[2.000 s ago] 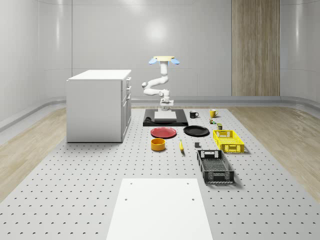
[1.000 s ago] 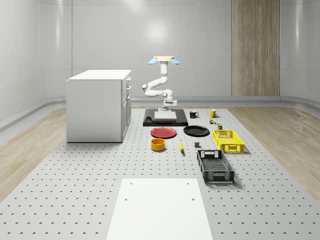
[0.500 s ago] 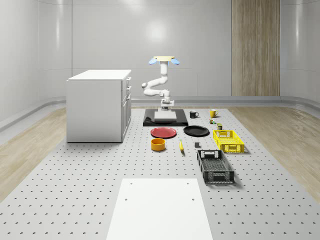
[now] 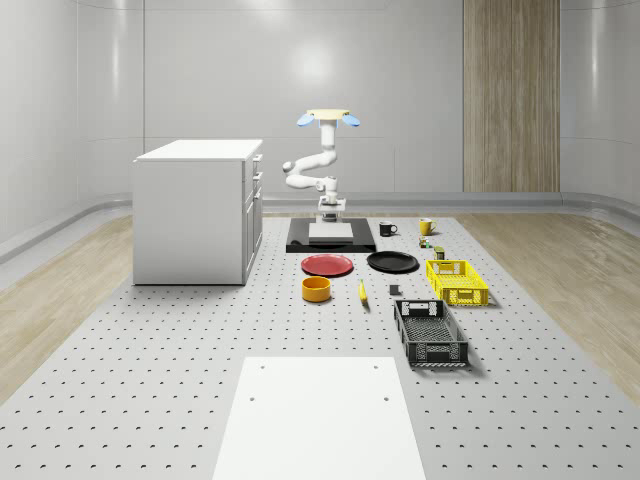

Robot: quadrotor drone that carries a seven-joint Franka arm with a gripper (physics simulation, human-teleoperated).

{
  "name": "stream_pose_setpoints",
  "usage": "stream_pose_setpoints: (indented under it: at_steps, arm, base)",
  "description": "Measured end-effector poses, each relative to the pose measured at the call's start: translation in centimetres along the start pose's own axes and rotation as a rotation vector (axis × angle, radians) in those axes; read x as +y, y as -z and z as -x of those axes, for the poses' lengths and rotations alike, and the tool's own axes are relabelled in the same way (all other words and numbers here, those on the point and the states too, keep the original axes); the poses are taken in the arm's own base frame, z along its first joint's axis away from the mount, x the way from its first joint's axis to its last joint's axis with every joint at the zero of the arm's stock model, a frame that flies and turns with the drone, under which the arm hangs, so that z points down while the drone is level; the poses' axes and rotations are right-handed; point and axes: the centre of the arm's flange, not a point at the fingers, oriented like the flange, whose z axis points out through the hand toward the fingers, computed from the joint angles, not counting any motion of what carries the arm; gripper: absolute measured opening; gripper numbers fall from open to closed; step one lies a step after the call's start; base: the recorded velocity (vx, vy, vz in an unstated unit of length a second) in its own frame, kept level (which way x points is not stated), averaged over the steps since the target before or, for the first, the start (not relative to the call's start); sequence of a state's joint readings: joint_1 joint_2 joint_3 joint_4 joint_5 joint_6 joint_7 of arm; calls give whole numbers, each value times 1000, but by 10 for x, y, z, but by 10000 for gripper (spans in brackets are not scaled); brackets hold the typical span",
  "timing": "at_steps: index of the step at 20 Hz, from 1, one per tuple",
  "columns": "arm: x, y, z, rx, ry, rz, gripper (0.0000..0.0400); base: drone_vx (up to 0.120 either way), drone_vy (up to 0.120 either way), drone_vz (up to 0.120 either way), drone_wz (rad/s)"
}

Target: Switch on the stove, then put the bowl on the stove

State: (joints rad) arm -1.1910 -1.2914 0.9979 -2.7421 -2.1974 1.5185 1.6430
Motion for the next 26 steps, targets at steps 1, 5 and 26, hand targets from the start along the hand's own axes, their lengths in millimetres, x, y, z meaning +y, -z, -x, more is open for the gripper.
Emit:
stream_pose_setpoints:
  at_steps: [1, 5, 26]
  arm:
    - [0, 0, 0, 0, 0, 0, 400]
    - [1, 0, -1, 0, 0, 0, 400]
    - [2, 0, -2, 0, 0, 0, 400]
  base:
    - [120, 0, 0, 0]
    - [120, 0, 0, 0]
    - [120, -23, 0, 0]
